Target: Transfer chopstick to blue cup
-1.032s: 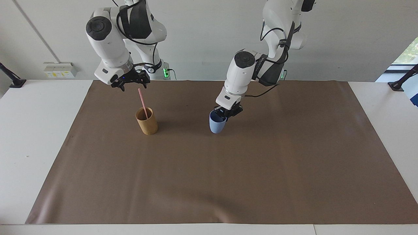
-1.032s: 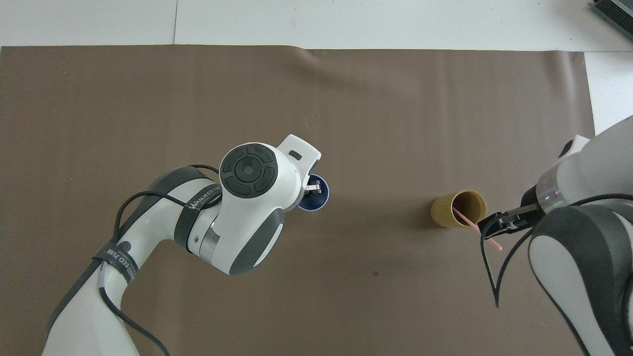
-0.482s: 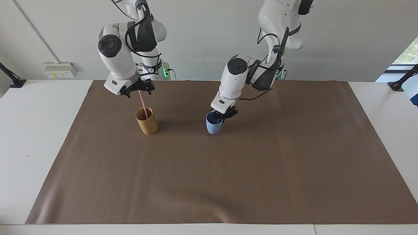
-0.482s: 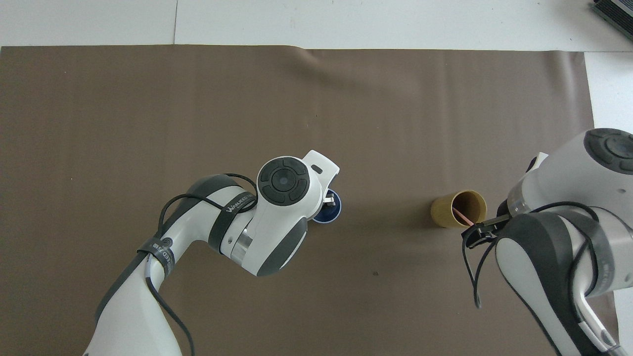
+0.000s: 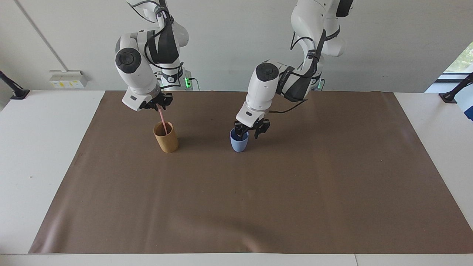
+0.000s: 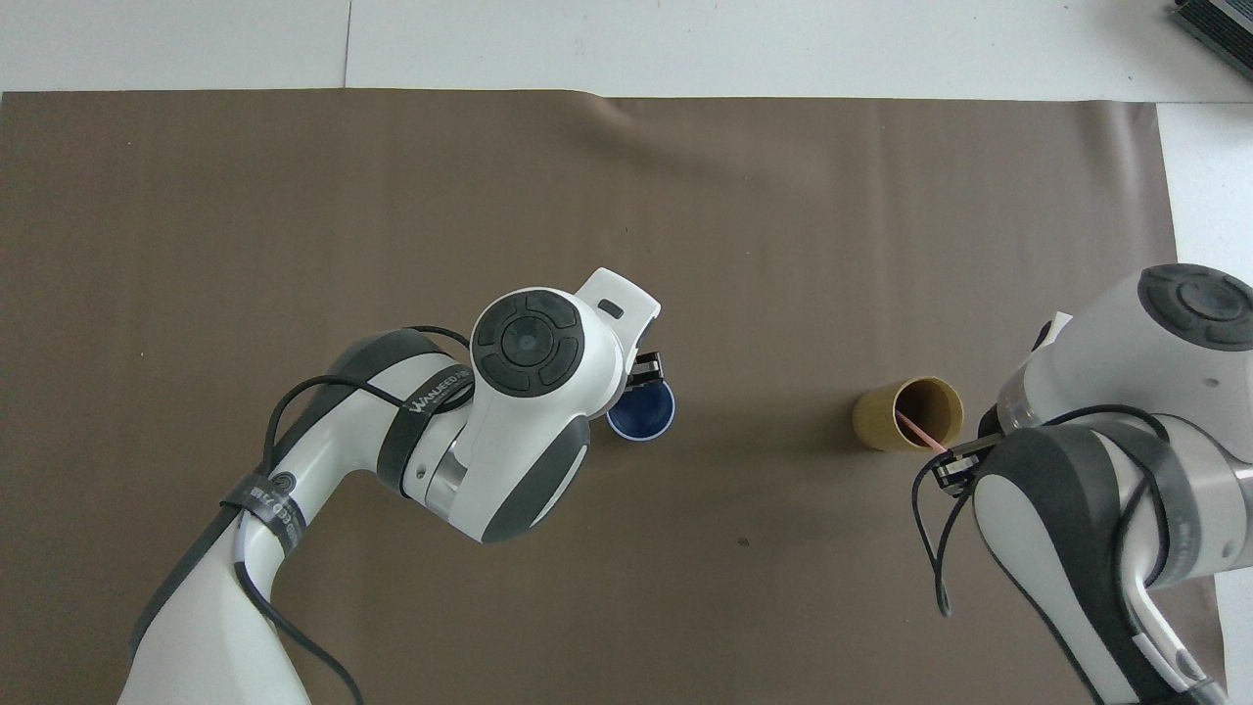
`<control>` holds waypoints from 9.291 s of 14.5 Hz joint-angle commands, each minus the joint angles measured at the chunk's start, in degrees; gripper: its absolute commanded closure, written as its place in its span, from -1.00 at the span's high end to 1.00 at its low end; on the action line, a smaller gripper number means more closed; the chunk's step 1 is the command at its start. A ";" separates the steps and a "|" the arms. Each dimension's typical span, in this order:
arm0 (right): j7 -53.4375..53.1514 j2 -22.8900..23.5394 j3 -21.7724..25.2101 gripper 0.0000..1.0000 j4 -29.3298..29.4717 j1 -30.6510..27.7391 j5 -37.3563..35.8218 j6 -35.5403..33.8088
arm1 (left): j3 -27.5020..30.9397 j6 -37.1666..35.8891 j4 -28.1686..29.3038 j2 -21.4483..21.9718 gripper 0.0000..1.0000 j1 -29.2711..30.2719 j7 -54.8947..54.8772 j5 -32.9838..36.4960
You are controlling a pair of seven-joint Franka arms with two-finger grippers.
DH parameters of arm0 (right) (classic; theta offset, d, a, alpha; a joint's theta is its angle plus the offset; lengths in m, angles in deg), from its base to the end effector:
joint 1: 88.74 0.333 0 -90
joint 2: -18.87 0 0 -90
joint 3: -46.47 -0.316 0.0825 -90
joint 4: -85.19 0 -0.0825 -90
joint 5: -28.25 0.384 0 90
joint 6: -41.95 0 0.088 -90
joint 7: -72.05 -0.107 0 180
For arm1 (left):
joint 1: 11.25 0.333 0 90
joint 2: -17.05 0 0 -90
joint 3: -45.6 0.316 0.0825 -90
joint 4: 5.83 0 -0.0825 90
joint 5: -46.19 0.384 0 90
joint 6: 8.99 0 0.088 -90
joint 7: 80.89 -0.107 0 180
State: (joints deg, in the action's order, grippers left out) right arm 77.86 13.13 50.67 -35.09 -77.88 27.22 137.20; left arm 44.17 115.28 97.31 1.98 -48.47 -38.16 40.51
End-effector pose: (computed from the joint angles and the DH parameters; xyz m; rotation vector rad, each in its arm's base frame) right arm 0.4788 0.0535 0.4410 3.0653 0.3447 -0.5245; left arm 0.4966 -0.4007 0.4110 2.9976 0.1860 0.0310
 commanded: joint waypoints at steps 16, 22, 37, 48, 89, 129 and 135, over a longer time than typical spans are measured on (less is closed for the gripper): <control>0.69 -1.91 0.54 -1.00 22.52 -1.28 1.21 -27.54 | -0.06 -40.22 -20.32 15.69 1.00 33.53 -52.01 6.80; -1.75 -1.91 -0.16 -1.00 26.94 -0.49 2.44 -30.21 | -0.06 -41.91 -17.35 18.23 1.00 33.44 -47.05 3.83; -39.54 9.51 -7.80 -1.00 32.64 14.44 15.88 -14.12 | -0.06 -42.52 -17.35 18.23 1.00 33.35 -45.62 3.92; -46.15 15.40 -7.89 -1.00 31.07 17.70 21.60 -7.01 | -0.06 -43.40 -17.18 18.32 1.00 33.09 -45.71 3.92; -29.20 9.35 -7.19 1.00 28.25 7.44 -1.34 2.67 | -0.06 -42.70 -17.27 18.23 1.00 32.82 -47.37 4.44; -11.52 -2.88 -1.04 1.00 24.39 -8.40 -0.82 -7.26 | -0.15 -43.40 -17.27 18.32 1.00 33.17 -48.87 4.79; -12.14 -2.79 -1.04 1.00 24.56 -8.66 0.06 -7.35 | -0.15 -43.31 -17.27 18.32 1.00 33.17 -48.79 4.79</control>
State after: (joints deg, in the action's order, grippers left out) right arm 64.78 11.38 49.84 -9.15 -86.07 26.87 128.62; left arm 44.07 72.37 79.40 19.50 -15.39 -86.59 44.95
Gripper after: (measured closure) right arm 0.000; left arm 0.000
